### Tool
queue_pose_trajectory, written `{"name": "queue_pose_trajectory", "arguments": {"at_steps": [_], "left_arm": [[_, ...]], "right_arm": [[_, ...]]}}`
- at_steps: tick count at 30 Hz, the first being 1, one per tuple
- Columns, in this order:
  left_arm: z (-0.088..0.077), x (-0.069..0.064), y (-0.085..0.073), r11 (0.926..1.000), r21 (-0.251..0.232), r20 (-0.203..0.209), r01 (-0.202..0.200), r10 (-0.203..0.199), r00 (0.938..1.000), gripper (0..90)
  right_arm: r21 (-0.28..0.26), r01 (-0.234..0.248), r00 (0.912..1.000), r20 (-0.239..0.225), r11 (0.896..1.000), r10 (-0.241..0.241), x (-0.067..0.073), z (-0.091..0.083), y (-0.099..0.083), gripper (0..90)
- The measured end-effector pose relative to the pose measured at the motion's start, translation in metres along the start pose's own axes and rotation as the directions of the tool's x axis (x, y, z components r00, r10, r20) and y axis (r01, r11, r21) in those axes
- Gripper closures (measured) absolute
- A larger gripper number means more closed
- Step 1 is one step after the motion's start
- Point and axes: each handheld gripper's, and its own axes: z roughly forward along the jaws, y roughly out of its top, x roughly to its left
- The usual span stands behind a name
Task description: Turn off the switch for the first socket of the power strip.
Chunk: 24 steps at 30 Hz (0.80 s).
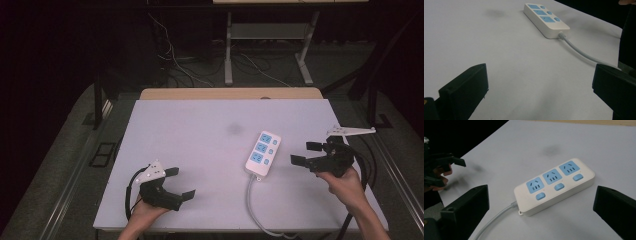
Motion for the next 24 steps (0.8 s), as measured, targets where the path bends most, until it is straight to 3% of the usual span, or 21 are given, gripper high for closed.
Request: {"name": "queue_pose_trajectory", "arguments": {"at_steps": [11,24], "left_arm": [[0.0,0.0,0.0,1.0,0.002,0.001,-0.002,0.002,1.0,0.0],[0.001,0.0,0.0,1.0,0.005,0.002,-0.003,0.003,1.0,0.0]], "right_arm": [[-0.014,-0.01,0.9997,-0.024,1.0,0.01,0.003,-0.002,-0.026,0.1],[-0.013,-0.034,0.9985,-0.044,0.999,0.033,0.0,0.009,-0.058,0.1]]}}
